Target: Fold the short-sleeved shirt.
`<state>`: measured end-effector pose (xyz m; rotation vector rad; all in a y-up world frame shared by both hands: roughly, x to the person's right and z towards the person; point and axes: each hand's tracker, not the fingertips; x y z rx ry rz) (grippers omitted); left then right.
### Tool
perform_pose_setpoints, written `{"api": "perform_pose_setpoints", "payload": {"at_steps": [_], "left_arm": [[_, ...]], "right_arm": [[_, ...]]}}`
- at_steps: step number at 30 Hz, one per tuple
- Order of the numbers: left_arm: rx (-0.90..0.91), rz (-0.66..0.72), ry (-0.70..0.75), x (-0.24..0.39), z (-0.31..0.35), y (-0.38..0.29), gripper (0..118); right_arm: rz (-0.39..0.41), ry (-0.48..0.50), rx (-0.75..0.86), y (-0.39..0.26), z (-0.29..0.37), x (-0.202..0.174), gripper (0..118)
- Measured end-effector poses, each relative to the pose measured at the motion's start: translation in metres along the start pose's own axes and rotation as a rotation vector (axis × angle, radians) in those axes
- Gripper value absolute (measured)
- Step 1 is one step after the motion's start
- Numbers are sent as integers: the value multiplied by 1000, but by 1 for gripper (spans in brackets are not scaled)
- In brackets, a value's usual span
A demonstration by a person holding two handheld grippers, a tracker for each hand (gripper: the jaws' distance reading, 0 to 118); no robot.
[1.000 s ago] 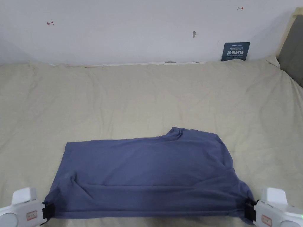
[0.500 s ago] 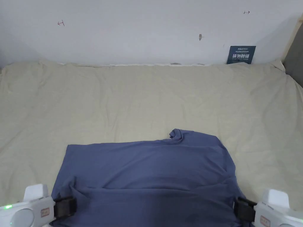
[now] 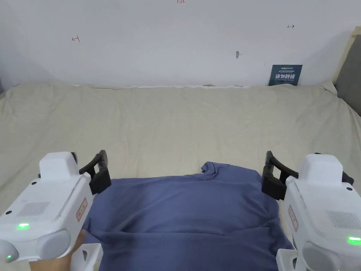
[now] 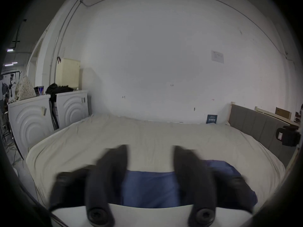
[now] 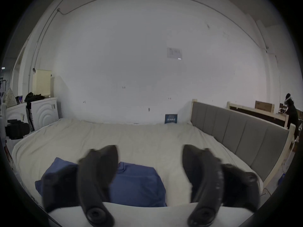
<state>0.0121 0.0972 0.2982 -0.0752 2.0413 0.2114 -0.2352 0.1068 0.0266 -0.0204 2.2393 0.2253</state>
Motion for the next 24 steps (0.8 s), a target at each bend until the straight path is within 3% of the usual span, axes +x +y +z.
{"api": "perform_pose_setpoints", "payload": {"at_steps": [1,2,3,11,20,24], "left_arm": [[-1,-4,-9,1,-2,-1,21],[-5,-9,-11,2,-4,-2,0],[-17,-27,-9,1,-5,-4,0],[-125,-29,-30,-38,-48,-17,0],[-516,82,-35,-147,-161,-37,0],[-649,40,1,-185,-197,-54,0]], "right_arm": [[1,3,5,-1,0,-1,60],[1,5,10,-1,-2,-2,32],[1,-1,11,-1,-4,-3,3],[-16,21,-14,-4,-33,-6,1],[11,32,-67,-6,-91,-10,1],[24,32,-103,-12,-119,-13,1]]}}
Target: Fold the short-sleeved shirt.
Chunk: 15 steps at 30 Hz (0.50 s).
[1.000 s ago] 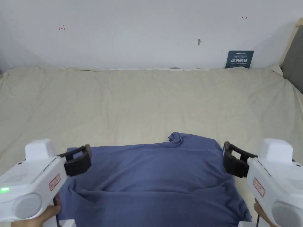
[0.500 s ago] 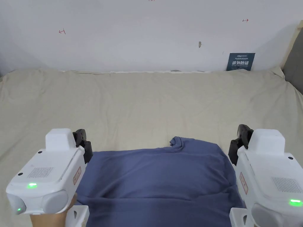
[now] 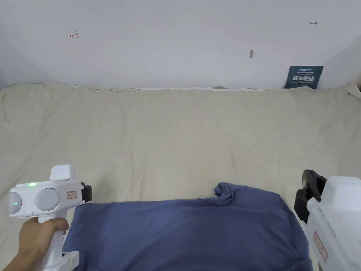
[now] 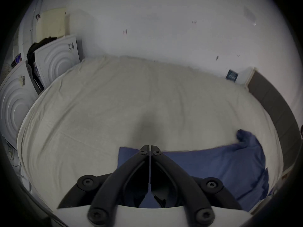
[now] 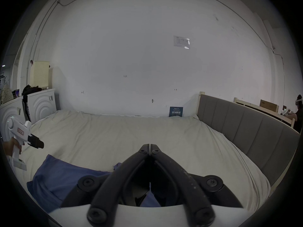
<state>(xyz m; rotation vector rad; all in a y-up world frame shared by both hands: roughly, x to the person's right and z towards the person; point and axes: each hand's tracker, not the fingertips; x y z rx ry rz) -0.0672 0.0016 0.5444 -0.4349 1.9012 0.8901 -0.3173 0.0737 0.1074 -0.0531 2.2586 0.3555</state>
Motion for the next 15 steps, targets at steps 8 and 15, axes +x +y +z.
{"api": "perform_pose_setpoints", "payload": {"at_steps": [8,15], "left_arm": [[-114,-36,97,-38,-66,-9,100],[-145,-14,120,-33,-91,-20,39]], "right_arm": [[18,-2,-80,-13,-50,0,2],[-35,9,-192,-28,-94,11,2]]}}
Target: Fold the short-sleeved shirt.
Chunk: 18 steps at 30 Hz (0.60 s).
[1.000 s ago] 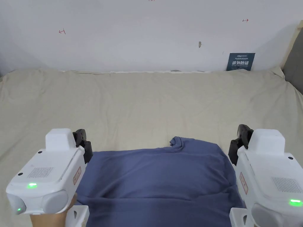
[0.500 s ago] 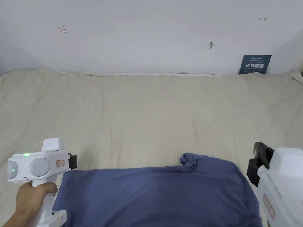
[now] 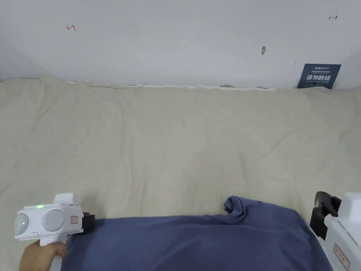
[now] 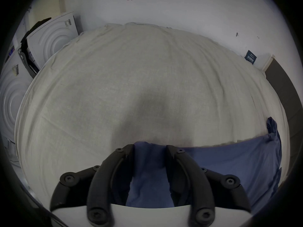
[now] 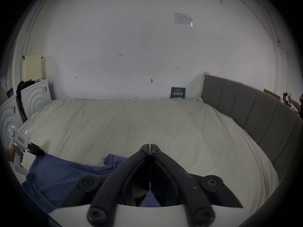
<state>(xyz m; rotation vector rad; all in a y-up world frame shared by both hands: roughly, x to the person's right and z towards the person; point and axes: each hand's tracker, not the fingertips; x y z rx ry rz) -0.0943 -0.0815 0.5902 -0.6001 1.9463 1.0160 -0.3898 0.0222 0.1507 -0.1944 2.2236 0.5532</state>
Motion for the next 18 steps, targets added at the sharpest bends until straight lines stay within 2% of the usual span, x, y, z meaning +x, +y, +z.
{"api": "perform_pose_setpoints", "payload": {"at_steps": [1,2,3,6,7,8,9,15,17,18], "left_arm": [[-3,0,-5,-2,3,-2,29],[3,1,-10,-1,5,-2,10],[14,-3,-15,1,8,-2,2],[35,20,-51,-7,18,0,2],[78,32,-58,-3,28,0,2],[73,73,-109,-1,37,0,2],[99,85,-136,-1,48,-1,2],[158,49,-181,15,89,-3,2],[164,43,-179,15,91,-4,2],[163,42,-180,15,92,-5,2]], "right_arm": [[-10,5,-28,-1,-9,3,2],[-27,12,-56,-2,-18,7,7],[-46,14,-92,-4,-30,11,18],[-110,48,-216,-8,-70,25,63],[-130,54,-245,-11,-86,29,82],[-122,51,-286,-14,-100,31,94],[-84,37,-328,-17,-116,31,102],[-24,6,-514,-47,-183,25,99],[33,12,-558,-57,-188,18,78],[47,10,-537,-61,-188,14,71]]}}
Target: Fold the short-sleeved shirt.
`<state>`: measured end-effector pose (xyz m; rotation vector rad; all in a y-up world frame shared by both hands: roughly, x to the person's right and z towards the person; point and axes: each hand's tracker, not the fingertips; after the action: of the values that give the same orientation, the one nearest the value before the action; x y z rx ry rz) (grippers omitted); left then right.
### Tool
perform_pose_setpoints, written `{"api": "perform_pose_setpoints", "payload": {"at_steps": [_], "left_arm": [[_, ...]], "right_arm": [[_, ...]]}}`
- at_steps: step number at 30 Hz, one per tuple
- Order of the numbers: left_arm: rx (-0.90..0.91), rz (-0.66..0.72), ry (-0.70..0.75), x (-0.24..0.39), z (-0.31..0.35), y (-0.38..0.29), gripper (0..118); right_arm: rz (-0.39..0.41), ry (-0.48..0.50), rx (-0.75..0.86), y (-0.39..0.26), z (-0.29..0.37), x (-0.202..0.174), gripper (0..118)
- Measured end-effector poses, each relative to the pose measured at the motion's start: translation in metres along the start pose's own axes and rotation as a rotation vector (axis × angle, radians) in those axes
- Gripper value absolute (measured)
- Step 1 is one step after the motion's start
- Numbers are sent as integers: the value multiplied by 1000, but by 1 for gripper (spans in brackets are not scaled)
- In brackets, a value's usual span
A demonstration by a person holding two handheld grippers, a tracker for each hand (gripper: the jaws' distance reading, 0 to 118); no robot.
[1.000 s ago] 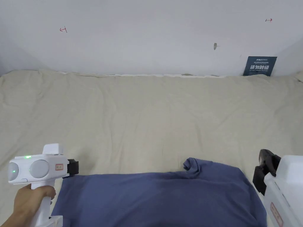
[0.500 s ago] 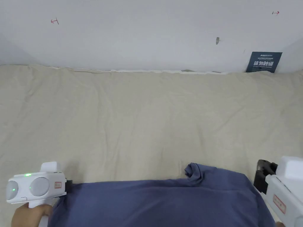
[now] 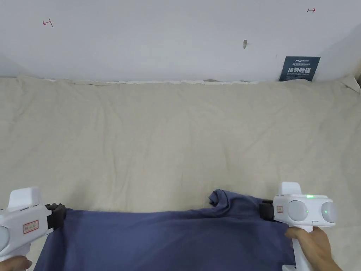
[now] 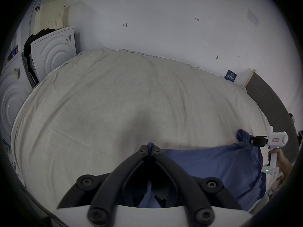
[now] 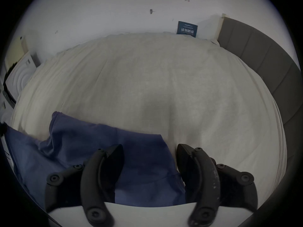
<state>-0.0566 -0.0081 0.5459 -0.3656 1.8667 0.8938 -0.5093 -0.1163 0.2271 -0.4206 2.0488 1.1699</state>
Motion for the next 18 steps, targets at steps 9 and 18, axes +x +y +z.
{"api": "perform_pose_setpoints", "payload": {"at_steps": [9,18], "left_arm": [[20,36,34,-1,18,-20,2],[60,78,35,20,87,-60,2]], "right_arm": [[41,28,193,-17,81,-4,2],[-67,160,343,-97,218,35,2]]}}
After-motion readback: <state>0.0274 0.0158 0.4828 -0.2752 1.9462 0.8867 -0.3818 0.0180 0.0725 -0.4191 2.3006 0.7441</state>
